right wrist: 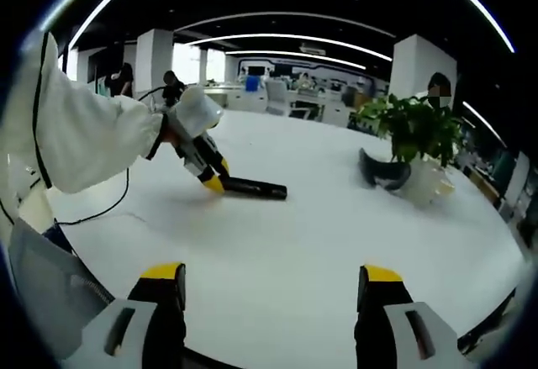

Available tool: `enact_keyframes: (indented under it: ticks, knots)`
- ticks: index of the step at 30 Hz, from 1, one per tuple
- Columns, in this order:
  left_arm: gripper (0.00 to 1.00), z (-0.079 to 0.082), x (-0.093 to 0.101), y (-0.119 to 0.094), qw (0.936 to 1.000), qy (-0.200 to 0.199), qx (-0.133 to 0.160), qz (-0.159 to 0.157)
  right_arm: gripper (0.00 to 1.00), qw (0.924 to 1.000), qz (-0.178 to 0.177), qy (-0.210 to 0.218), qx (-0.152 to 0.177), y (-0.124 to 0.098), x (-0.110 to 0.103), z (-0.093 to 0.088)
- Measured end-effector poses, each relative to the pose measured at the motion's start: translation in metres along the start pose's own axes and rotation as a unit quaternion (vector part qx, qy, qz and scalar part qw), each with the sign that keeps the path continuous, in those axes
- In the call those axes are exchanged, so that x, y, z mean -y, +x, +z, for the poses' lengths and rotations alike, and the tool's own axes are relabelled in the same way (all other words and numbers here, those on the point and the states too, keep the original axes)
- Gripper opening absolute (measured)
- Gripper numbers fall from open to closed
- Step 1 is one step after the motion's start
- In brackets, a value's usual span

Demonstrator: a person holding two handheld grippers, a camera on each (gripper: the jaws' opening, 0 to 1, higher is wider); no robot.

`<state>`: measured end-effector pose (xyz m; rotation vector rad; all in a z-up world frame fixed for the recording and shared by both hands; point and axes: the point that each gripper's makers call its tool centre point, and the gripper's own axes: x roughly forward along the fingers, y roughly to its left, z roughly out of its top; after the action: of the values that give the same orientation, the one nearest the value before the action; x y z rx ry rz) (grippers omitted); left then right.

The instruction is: Press the specified remote control buttons in sequence, fully releasing each button before pressing the next.

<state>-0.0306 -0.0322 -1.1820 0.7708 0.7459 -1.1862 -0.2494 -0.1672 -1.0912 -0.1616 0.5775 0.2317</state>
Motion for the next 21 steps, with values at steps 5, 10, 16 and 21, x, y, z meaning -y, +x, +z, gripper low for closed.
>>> enact_keyframes:
  ticks: [5, 10, 16, 21]
  knots:
    - [0.24, -0.003, -0.015, 0.004, 0.9999, 0.007, -0.012, -0.001, 0.82, 0.9999, 0.002, -0.005, -0.011, 0.002, -0.001, -0.003]
    - [0.24, -0.009, -0.027, 0.008, 0.9995, 0.014, -0.026, -0.003, 0.81, 0.9998, 0.003, -0.005, -0.018, 0.002, -0.001, -0.006]
    - [0.24, -0.013, -0.046, 0.010, 0.9979, 0.043, -0.048, -0.003, 0.80, 0.9997, 0.000, -0.008, -0.023, 0.003, -0.001, -0.007]
    - [0.24, -0.014, -0.061, 0.012, 0.9965, 0.055, -0.064, -0.005, 0.80, 0.9997, -0.001, -0.006, -0.024, 0.004, 0.000, -0.007]
